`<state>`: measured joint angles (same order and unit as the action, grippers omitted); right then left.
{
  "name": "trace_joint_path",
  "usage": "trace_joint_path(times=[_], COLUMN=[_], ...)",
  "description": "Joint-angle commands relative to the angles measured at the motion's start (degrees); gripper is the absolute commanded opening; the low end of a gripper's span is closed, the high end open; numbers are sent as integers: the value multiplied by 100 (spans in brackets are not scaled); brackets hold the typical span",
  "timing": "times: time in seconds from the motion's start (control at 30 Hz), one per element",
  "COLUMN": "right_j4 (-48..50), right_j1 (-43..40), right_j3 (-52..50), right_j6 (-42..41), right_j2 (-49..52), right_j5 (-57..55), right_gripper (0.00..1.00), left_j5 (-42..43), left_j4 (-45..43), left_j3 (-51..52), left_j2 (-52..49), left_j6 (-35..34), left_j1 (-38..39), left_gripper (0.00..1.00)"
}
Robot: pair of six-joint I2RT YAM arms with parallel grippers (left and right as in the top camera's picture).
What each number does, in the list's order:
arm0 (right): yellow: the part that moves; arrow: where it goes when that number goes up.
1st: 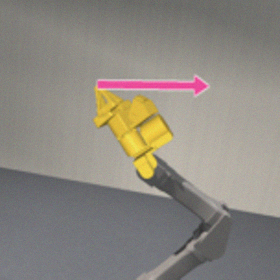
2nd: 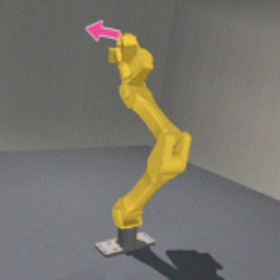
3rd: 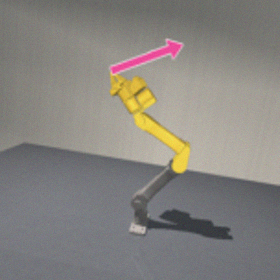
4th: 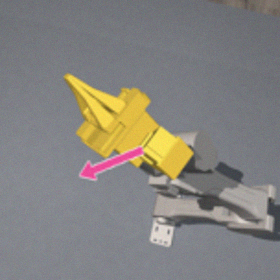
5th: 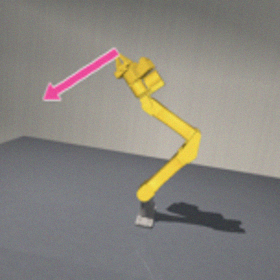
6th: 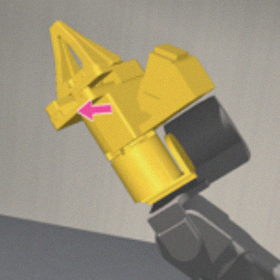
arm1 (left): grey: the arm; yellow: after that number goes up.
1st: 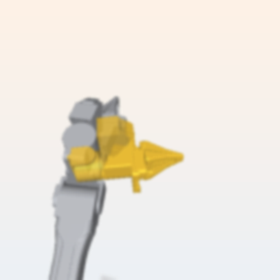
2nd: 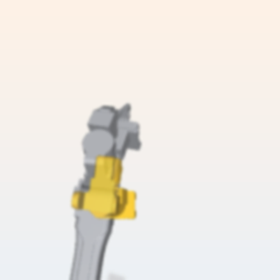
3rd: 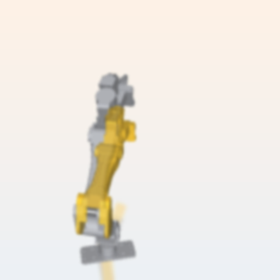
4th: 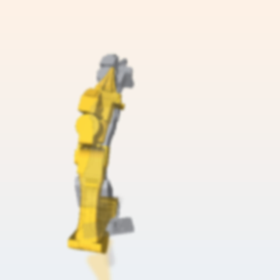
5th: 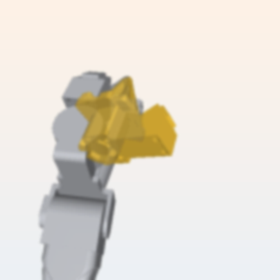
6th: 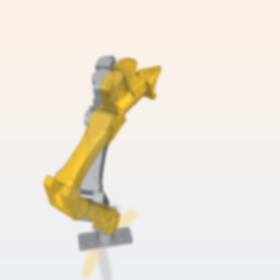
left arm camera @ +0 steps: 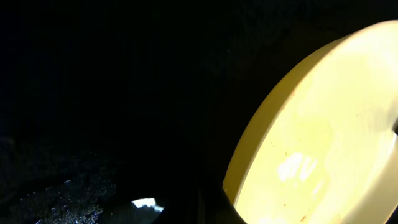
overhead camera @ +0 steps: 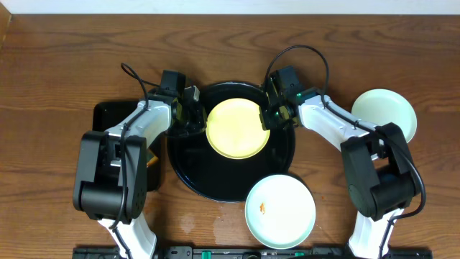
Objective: Clean dirty plates on tray and stack at the side
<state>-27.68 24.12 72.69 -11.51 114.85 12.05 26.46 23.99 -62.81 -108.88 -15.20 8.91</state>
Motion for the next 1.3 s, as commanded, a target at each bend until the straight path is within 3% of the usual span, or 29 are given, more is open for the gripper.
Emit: trace_joint_path(times=[0.0, 0.33, 0.53, 0.83, 0.87, 1.0, 1.27], right_j4=[-109, -170, -168, -190, -190, -188, -190], right_j1=[-20, -20, -20, -20, -20, -20, -20], right_j3=[-116, -116, -116, -116, -116, -116, -116], right_j6=[105, 103, 85, 85, 83, 83, 17], right_j2=[205, 205, 205, 205, 205, 205, 205], right_j5=[48, 44, 42, 44, 44, 46, 46], right_gripper=[1, 1, 1, 1, 1, 1, 1], left_j5=[313, 461, 435, 260, 243, -87, -254], left_j4=[24, 352, 428, 588, 608, 680, 549], left_j3=[-76, -96, -83, 72, 72, 74, 199], left_j2=[-37, 885, 1082, 603, 551, 468, 238], left_j6=[-35, -4, 70, 173, 258, 297, 297], left_j1=[17, -210, -44, 109, 111, 118, 120], left_gripper=[7, 12, 22, 19, 13, 9, 8])
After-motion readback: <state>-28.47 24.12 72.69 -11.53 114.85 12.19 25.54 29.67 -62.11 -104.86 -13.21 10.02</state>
